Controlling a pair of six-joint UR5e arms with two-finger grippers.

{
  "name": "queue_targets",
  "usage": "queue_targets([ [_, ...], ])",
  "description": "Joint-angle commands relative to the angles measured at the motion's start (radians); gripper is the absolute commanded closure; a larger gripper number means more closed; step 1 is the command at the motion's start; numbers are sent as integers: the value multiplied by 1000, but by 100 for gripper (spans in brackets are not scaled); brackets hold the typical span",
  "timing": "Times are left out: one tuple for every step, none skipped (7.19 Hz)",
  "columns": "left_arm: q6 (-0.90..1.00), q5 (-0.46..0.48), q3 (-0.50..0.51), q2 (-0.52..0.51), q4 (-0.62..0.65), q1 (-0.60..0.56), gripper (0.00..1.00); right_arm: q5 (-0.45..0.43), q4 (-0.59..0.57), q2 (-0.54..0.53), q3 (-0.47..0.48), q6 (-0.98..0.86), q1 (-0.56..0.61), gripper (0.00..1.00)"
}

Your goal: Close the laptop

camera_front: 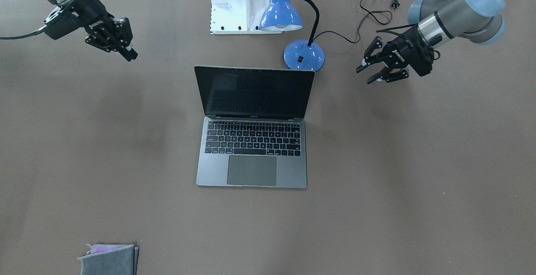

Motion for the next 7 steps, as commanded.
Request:
queue_targets([
  [-78, 167, -3, -18, -19, 133, 100, -185, -135, 85, 61, 61, -157, 100],
  [-112, 169, -1, -56, -19, 153, 100, -205, -306, 234, 62, 104, -178, 100],
  [-150, 169, -1, -88, -19, 163, 100, -246, -453, 369, 51, 126, -219, 100],
  [-164, 169, 0, -116, -17, 169, 100, -320, -496, 438, 31, 128, -263, 100],
  [-188, 167, -1, -140, -17, 169, 100, -342, -496, 482, -7, 129, -276, 100],
  [-208, 170, 6, -177, -14, 169, 100, -344, -496, 503, -30, 128, -276, 100],
  [-210, 169, 11, -199, -10, 169, 100, -351, -496, 508, -42, 128, -275, 100],
])
